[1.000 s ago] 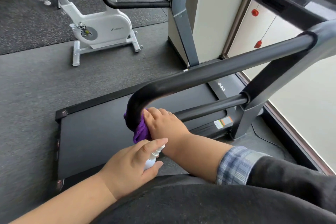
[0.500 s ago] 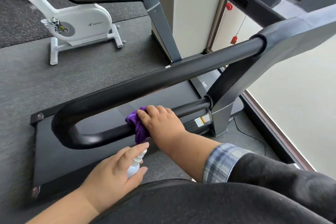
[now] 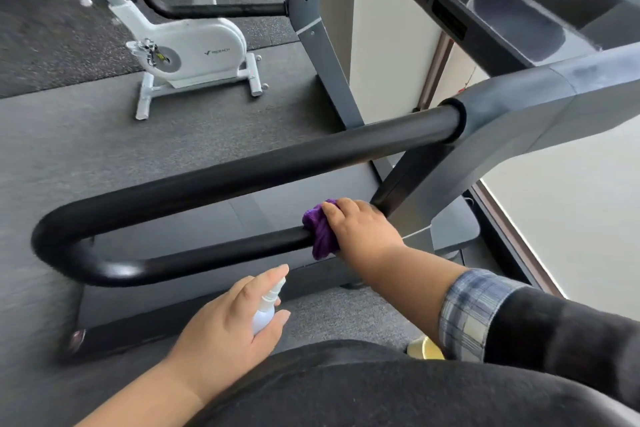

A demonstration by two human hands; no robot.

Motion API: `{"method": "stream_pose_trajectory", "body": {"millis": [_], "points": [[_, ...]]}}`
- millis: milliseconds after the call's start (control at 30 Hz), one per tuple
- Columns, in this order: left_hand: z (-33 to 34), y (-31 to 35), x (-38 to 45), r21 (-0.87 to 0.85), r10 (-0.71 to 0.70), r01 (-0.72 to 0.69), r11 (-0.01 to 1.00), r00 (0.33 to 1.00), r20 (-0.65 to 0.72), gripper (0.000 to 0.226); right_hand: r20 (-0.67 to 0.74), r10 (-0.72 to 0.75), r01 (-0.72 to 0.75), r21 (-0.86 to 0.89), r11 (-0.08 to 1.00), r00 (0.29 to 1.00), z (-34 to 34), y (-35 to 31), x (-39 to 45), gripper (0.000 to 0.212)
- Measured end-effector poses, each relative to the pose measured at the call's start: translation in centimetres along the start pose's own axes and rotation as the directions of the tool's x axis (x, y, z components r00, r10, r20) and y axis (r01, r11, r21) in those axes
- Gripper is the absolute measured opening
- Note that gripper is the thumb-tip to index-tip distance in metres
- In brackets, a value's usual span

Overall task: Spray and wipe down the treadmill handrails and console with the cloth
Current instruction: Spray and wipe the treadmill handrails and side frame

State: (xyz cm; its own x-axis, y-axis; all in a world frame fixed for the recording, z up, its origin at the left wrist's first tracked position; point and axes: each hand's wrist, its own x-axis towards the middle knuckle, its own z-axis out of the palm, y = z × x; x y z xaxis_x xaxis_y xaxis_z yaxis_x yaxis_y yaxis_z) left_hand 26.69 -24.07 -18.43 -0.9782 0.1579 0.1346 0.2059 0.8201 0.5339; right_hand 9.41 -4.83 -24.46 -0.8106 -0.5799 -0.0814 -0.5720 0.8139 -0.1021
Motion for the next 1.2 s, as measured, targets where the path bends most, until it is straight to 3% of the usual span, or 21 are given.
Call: {"method": "stream_pose_trajectory", "body": {"millis": [133,333,500,600,700,933,1200], "points": [[0.7,0.8,-0.8,-0.012,-0.100,0.100,0.995,0.995,-0.021,0.085,-0.014,-0.110,0.111,0.037,0.993,0.994,0.0,-1.6,0.9,0.061],[0.6,2.0,-0.9,0.057,-0.170,0.172,0.983,0.984,-0.049,0.063,-0.026,-0.312,0.313,0.017,0.950,0.950,-0.5,-7.6,3.2,0.054],[1.0,2.3,-0.1,0.063,-0.132,0.135,0.989,0.990,-0.041,0.061,0.063,-0.237,0.231,0.097,0.968,0.969,-1.6,-4.7,2.7,0.050],[1.6,2.8,0.6,0.056,-0.147,0.149,0.987,0.988,-0.035,0.062,0.128,-0.144,0.140,0.036,0.989,0.981,-2.2,-0.7,1.9,0.052],[2.1,2.8,0.4,0.057,-0.160,0.159,0.986,0.987,0.008,0.062,0.126,-0.152,0.158,-0.040,0.987,0.980,-2.0,1.1,1.3,0.052],[1.7,1.2,-1.7,0.021,-0.279,0.279,0.960,0.960,-0.010,0.063,0.101,-0.201,0.208,-0.066,0.976,0.974,-1.3,0.2,2.2,0.051],[0.9,-0.6,-3.3,-0.016,-0.253,0.252,0.968,0.966,-0.051,0.067,0.120,-0.194,0.202,-0.063,0.977,0.974,-1.5,-2.8,2.9,0.056]]}}
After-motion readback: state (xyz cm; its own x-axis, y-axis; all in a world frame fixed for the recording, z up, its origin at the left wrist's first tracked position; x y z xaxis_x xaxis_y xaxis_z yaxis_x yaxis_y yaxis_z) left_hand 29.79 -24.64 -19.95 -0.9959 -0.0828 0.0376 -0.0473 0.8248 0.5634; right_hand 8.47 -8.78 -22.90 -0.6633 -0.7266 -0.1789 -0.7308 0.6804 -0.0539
